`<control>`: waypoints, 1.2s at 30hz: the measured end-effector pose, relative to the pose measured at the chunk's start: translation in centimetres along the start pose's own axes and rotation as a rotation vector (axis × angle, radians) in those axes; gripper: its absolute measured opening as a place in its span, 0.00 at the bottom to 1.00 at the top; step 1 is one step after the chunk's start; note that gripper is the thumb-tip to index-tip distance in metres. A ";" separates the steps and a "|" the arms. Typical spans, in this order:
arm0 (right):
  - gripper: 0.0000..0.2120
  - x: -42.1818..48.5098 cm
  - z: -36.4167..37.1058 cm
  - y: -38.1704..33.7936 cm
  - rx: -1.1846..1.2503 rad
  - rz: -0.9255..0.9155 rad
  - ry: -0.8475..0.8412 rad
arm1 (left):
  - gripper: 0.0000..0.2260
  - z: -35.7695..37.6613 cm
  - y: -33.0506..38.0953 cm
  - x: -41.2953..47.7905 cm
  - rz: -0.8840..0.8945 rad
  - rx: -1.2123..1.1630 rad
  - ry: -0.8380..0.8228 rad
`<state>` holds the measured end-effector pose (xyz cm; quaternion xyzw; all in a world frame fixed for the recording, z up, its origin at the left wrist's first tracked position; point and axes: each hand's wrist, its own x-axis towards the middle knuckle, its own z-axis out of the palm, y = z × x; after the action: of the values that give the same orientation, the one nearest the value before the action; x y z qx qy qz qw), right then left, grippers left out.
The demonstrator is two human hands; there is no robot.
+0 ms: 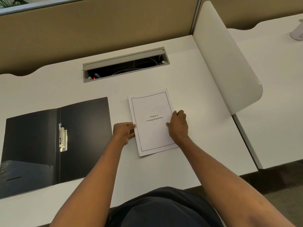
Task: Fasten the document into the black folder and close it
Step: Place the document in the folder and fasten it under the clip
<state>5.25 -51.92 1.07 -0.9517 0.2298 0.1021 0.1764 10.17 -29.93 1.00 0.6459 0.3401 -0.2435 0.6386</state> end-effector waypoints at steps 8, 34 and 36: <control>0.22 0.2 -1.3 0.9 0.182 0.047 -0.048 | 0.10 -1.4 -0.6 0.5 0.023 -0.074 -0.078; 0.16 -5.5 2.7 -15.1 0.959 0.058 -0.495 | 0.07 -24.9 1.7 1.0 0.073 -0.056 -0.013; 0.13 -6.2 3.6 -16.7 0.974 0.061 -0.501 | 0.08 -26.9 1.7 1.2 0.086 -0.014 -0.001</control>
<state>7.32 -34.14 4.34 -0.6995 0.2288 0.2125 0.6428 9.04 -3.01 3.01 0.6552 0.3134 -0.2137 0.6533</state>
